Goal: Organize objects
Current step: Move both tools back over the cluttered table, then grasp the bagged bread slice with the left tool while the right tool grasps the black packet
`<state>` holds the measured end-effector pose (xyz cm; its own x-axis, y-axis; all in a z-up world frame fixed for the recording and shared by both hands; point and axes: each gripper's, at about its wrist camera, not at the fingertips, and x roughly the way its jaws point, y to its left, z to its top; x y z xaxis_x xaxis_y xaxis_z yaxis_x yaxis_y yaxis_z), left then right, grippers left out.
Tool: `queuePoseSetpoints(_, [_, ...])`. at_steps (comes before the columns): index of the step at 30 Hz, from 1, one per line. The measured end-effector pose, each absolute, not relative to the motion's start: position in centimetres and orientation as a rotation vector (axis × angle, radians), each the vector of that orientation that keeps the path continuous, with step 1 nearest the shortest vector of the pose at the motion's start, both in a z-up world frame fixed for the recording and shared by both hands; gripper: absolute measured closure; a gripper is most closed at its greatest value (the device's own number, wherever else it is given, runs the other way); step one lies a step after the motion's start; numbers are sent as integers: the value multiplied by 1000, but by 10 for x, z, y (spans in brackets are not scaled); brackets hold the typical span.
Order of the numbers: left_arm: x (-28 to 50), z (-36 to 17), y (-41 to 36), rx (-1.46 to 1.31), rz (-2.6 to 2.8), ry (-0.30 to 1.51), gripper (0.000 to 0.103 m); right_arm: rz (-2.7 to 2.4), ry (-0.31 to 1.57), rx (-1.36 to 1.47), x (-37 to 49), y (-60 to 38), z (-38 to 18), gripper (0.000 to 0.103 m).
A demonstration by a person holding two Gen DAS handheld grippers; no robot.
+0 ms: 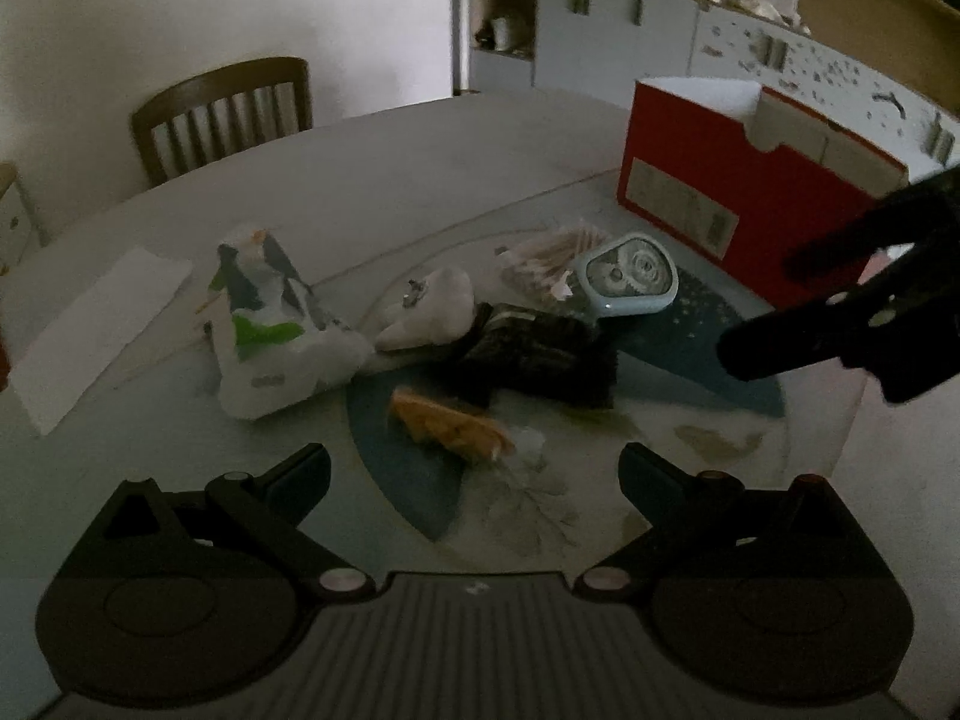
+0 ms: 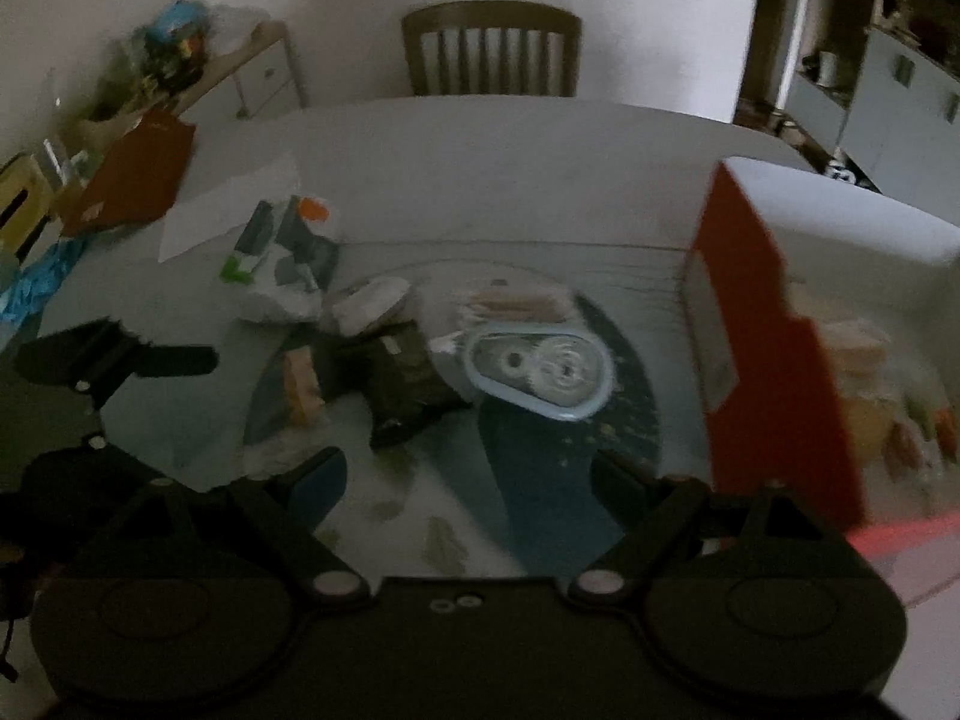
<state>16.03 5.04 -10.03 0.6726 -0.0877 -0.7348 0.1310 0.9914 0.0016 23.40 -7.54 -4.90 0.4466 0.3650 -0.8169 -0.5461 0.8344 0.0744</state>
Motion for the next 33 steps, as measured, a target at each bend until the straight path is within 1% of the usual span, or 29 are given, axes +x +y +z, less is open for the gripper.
queuePoseSetpoints(16, [187, -124, 60, 66, -174, 822, 1, 591, 1035, -180, 272, -32, -81, 17])
queuePoseSetpoints(22, [190, -126, 59, 80, -200, 816, 3, 596, 1050, -181, 276, -26, -86, 17])
queuePoseSetpoints(23, [190, -126, 59, 79, -205, 818, 6, 596, 1057, -180, 276, -25, -87, 17])
queuePoseSetpoints(27, [190, -126, 56, 95, -205, 814, 11, 590, 1066, -180, 275, -23, -89, 18])
queuePoseSetpoints(28, [189, -125, 56, 95, -206, 811, 15, 591, 1066, -179, 274, -22, -89, 18])
queuePoseSetpoints(29, [188, -124, 55, 97, -208, 805, 22, 592, 1067, -179, 274, -22, -89, 18])
queuePoseSetpoints(30, [187, -124, 55, 100, -210, 801, 25, 595, 1070, -180, 274, -21, -89, 20])
queuePoseSetpoints(31, [187, -123, 55, 102, -211, 799, 31, 600, 1078, -180, 273, -20, -90, 21])
queuePoseSetpoints(32, [187, -122, 54, 104, -214, 800, 34, 600, 1081, -179, 273, -19, -90, 22])
queuePoseSetpoints(33, [187, -122, 53, 106, -212, 802, 34, 599, 1082, -174, 273, -19, -90, 27])
